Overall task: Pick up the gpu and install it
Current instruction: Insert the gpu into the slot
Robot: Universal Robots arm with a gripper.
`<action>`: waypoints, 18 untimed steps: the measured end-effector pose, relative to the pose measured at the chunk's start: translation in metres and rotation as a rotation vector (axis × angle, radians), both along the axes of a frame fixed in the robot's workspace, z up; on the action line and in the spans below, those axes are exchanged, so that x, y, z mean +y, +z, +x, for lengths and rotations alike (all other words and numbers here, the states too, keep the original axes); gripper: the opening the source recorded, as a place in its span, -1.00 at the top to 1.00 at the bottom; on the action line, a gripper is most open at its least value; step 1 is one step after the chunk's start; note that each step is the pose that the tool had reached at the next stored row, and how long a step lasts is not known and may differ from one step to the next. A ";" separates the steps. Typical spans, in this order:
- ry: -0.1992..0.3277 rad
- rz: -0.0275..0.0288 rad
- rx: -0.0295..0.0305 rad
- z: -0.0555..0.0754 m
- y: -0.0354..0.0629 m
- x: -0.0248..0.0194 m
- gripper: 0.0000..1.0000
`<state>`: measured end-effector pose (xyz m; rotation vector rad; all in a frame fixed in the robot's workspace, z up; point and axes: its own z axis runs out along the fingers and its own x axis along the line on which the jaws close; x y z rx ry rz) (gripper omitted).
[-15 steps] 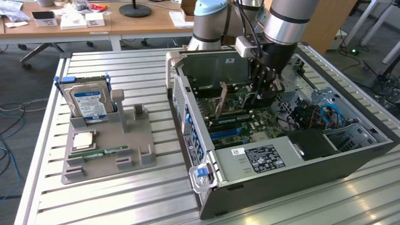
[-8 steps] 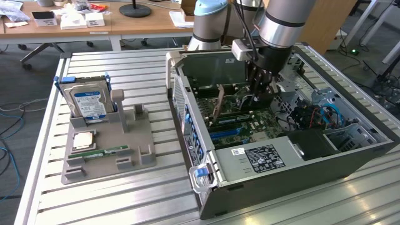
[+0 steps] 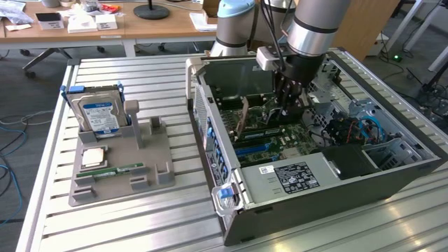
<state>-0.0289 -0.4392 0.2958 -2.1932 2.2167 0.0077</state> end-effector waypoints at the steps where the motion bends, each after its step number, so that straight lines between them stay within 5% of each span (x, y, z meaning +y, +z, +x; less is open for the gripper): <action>1: 0.000 0.0000 -0.0002 0.000 -0.0001 -0.0006 0.48; 18: 0.000 0.0001 -0.0136 -0.009 -0.0086 -0.0076 0.48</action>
